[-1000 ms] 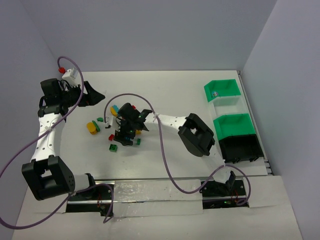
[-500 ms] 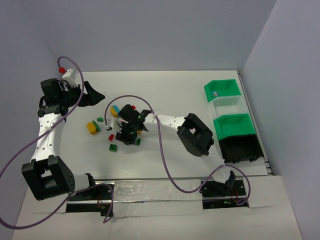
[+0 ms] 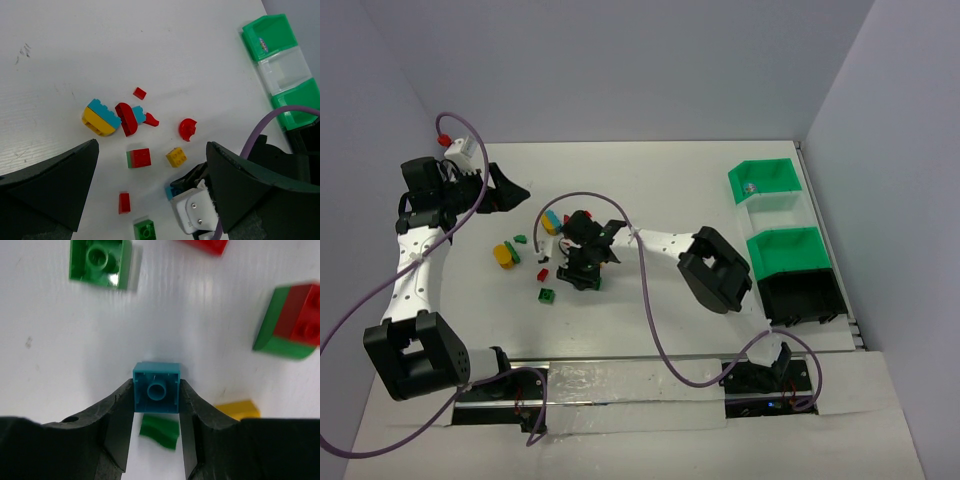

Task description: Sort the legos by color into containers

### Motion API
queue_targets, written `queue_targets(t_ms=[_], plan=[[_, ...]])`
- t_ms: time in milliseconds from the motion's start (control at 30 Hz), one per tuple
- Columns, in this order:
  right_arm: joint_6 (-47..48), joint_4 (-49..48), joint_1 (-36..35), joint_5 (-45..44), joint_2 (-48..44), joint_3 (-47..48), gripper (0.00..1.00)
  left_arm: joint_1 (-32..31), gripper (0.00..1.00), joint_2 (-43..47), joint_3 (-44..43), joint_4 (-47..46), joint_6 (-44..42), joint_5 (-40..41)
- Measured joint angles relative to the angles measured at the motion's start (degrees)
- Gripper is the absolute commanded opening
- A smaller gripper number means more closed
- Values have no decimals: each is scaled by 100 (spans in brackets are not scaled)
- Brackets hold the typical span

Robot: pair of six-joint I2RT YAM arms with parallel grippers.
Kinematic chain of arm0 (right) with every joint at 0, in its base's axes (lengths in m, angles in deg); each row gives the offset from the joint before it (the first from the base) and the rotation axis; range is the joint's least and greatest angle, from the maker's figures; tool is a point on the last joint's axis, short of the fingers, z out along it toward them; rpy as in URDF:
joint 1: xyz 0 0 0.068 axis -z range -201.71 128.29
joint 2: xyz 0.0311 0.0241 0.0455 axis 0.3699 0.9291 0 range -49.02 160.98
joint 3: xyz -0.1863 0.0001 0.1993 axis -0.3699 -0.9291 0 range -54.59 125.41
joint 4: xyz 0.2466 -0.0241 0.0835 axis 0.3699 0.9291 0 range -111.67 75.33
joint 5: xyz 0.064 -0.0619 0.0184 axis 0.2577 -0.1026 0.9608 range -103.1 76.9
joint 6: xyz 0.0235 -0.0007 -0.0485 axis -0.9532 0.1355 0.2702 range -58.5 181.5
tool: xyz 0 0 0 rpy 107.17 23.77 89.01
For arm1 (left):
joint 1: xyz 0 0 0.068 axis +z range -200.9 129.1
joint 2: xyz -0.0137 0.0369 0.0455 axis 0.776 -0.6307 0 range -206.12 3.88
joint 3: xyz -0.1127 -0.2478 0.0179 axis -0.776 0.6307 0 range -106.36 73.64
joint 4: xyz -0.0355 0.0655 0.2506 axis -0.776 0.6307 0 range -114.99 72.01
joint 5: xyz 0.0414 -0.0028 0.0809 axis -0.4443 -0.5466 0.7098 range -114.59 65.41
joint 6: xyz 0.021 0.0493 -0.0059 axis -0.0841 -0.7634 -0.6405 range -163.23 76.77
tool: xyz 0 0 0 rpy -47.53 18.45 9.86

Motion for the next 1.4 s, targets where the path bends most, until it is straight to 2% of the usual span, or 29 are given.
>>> queue_targets(t_ms=[100,200,300,467,600,733,867,1233,1300,1400], plan=[[-214,139,131,162,-341,-214,24,-1,99,-4,0,0,-2,0],[-587,199,607,497,-896,-293,23,-32,99,-26,-3,1,-22,58],[-1005,129,1543,754,-1613,-290,23,-158,99,-53,-7,7,-78,220],[-1501,-2,3600,668,-2575,-289,23,-605,98,-89,-7,15,-213,709],[-1838,30,4908,291,-2740,-258,23,-938,97,-175,-10,16,-267,1109],[-2064,230,5663,-227,-2590,-148,23,-1140,97,-347,-98,23,-299,1461],[-2175,346,6049,-720,-2318,11,22,-1247,97,-471,-152,30,-308,1794],[-2396,554,6247,-1710,-1129,538,22,-1500,97,-532,-179,130,-398,2311],[-2407,602,6279,-1821,-1034,599,24,-1500,97,-532,-179,153,-413,2341],[-2410,607,6314,-1980,-946,697,33,-1506,98,-546,-187,181,-446,2373]])
